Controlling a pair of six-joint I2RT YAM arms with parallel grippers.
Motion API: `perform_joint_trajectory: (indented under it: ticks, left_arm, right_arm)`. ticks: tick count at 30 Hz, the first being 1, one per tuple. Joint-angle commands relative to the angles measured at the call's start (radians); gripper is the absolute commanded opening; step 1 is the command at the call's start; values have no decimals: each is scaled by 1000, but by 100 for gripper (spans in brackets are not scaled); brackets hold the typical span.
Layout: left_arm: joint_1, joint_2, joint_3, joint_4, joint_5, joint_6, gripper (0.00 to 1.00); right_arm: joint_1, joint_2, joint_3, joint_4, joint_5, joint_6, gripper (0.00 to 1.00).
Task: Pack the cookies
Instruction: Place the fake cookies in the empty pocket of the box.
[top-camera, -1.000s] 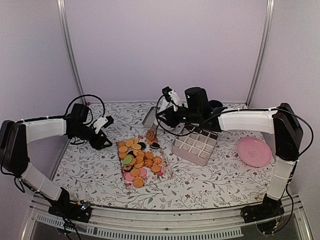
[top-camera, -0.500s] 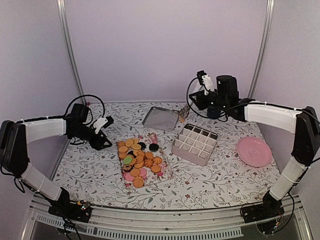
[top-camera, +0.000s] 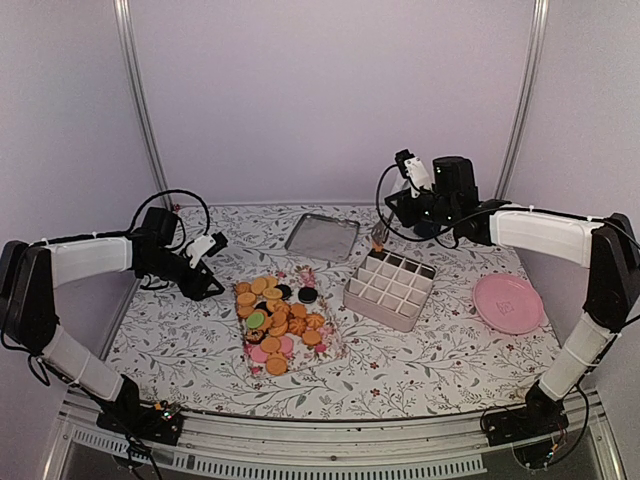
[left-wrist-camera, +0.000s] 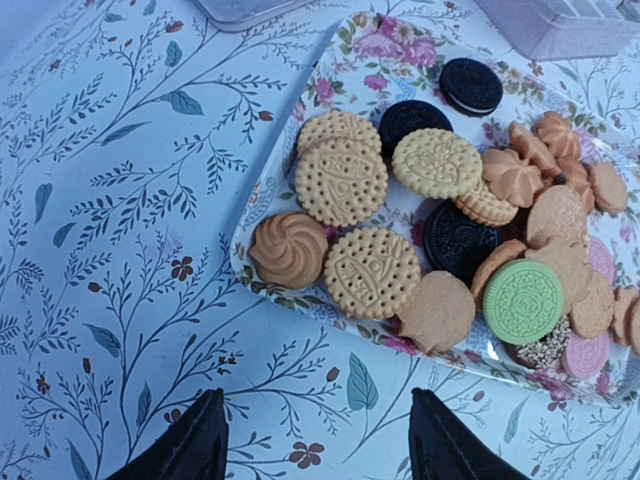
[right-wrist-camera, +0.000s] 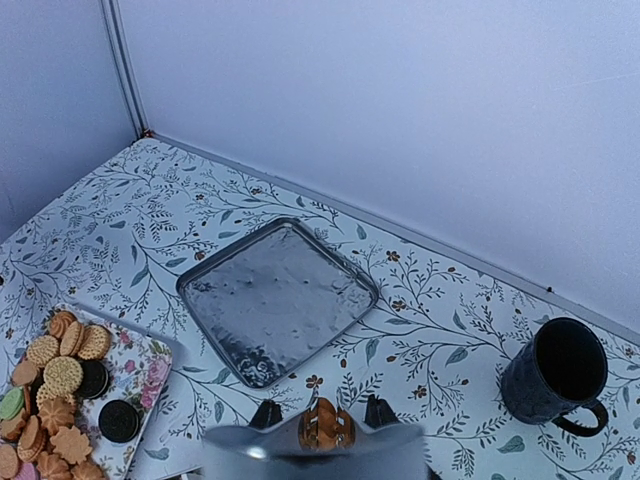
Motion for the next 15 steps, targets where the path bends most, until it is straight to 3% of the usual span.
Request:
perform_joint_trajectory:
  ticks: [1, 15]
  left_arm:
    - [8, -5, 4, -7, 13, -3, 63]
    - [7, -15, 13, -17, 12, 0, 63]
  right_arm:
    - [-4, -30, -16, 19, 17, -15, 1]
    - [-4, -17, -16, 16, -7, -18, 24]
